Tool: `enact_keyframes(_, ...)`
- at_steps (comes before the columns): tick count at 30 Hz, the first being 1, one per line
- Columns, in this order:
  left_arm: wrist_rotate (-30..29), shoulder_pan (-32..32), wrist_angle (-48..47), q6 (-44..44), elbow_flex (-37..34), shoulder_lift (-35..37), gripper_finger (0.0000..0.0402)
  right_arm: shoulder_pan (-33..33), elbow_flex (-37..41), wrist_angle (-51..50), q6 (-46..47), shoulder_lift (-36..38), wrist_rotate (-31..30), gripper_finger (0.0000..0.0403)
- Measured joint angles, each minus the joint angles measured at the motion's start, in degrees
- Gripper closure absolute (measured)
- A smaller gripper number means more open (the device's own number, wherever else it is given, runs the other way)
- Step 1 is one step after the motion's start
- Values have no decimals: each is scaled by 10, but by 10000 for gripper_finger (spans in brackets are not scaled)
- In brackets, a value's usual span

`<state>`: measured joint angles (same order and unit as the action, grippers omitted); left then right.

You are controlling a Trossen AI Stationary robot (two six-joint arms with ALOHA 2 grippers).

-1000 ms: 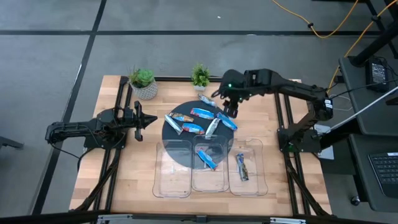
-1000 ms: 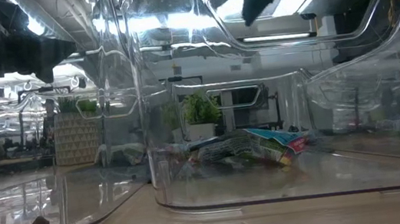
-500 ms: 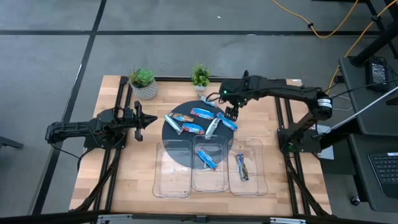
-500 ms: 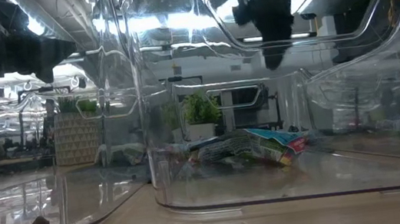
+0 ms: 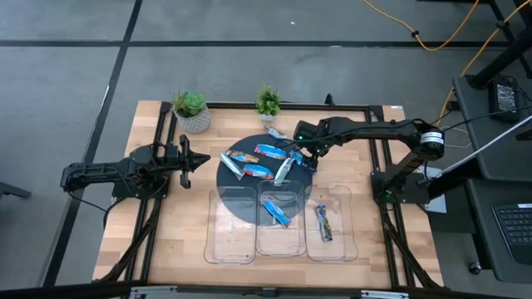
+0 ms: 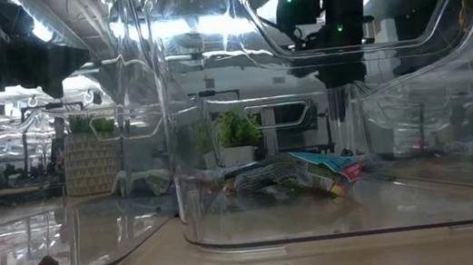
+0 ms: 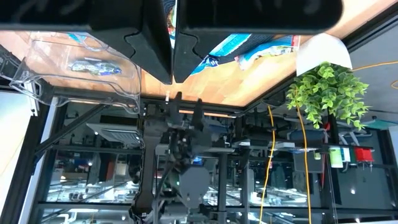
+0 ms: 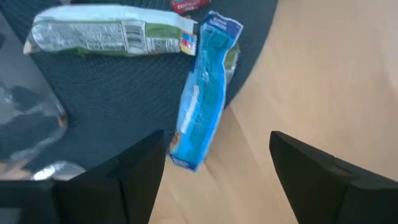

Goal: Pick and place Granola Bars by type
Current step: Put the blue granola bar into the right transparent bin

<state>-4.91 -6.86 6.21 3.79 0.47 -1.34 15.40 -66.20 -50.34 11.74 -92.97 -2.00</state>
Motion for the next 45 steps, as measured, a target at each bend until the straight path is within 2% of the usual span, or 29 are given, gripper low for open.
enact_keyframes(8,0,0,0,0,0,0,389,-5,57,72,27,0,3,115)
enact_keyframes(16,0,0,0,0,0,0,393,-5,95,135,15,-3,2,115)
enact_keyframes(23,0,0,0,0,0,0,389,-5,103,147,15,-5,2,115)
enact_keyframes(33,0,0,0,0,0,0,391,-5,103,156,16,-72,1,115)
enact_keyframes(38,0,0,0,0,0,0,390,-5,103,160,26,-82,3,115)
enact_keyframes(42,0,0,0,0,0,0,393,-5,100,160,28,-83,4,128)
enact_keyframes(45,0,0,0,0,0,0,393,-5,100,163,28,-83,3,156)
